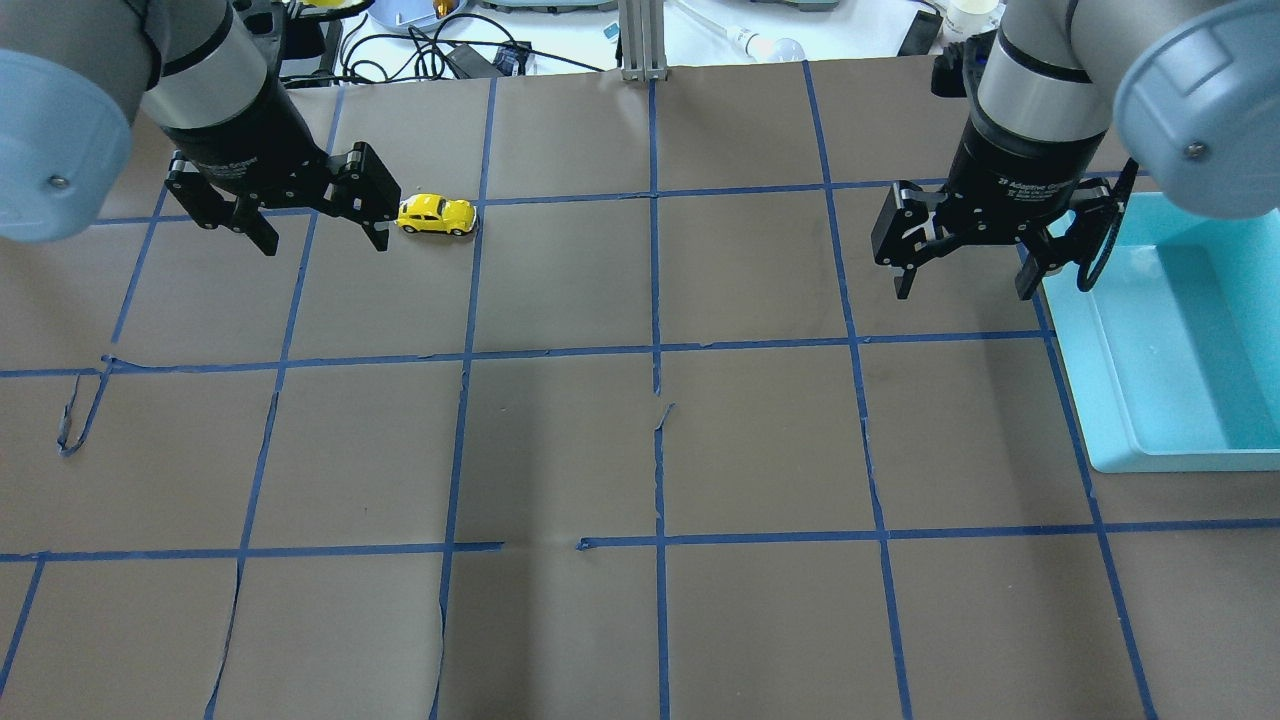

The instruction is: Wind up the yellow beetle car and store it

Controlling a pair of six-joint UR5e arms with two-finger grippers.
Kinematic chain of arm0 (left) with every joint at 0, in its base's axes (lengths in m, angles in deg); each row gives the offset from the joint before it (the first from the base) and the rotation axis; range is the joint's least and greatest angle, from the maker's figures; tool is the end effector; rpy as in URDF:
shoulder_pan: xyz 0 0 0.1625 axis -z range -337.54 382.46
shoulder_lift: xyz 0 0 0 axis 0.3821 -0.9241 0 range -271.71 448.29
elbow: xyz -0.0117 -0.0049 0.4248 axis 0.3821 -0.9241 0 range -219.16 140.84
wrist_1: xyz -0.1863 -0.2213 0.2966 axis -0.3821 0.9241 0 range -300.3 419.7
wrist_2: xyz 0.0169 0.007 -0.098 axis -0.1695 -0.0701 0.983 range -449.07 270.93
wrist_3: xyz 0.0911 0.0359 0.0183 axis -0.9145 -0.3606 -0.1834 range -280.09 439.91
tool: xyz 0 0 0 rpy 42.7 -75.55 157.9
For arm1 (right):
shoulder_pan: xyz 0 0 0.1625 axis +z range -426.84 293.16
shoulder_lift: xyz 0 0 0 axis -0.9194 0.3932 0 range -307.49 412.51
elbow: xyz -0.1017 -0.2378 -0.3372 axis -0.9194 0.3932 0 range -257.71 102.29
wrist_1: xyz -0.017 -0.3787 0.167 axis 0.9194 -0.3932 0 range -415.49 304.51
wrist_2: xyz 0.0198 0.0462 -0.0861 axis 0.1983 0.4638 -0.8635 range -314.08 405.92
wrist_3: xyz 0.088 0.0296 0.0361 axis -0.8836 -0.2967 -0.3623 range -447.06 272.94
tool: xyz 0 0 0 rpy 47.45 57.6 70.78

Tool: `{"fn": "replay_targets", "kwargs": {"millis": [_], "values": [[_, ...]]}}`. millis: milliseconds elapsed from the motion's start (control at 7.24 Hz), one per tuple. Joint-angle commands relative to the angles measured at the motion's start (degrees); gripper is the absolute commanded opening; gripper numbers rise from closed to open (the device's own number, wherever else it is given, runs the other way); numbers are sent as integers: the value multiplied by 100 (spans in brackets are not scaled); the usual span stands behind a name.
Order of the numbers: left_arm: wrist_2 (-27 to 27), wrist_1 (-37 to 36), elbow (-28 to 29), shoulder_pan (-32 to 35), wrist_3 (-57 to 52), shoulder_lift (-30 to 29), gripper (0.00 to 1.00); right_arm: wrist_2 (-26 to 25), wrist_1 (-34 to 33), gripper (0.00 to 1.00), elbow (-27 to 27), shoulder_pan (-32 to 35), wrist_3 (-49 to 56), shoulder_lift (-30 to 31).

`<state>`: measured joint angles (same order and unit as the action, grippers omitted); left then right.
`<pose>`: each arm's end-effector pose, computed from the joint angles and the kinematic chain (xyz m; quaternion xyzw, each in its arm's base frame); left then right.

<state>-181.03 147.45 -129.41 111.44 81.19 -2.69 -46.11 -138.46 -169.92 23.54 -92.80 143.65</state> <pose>-0.1210 -0.5031 0.4813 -0.0202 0.9996 -0.0089 0.0171 0.1329 -0.4675 0.4675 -0.0453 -0.9963 -0.0696 0.0213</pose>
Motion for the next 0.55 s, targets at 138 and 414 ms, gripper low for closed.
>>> {"fn": "replay_targets", "kwargs": {"millis": [138, 414], "values": [[11, -30, 25, -3, 84, -8, 100, 124, 80, 100, -7, 14, 55, 62], [11, -30, -1, -3, 74, -8, 100, 150, 53, 100, 28, 5, 55, 158]]}}
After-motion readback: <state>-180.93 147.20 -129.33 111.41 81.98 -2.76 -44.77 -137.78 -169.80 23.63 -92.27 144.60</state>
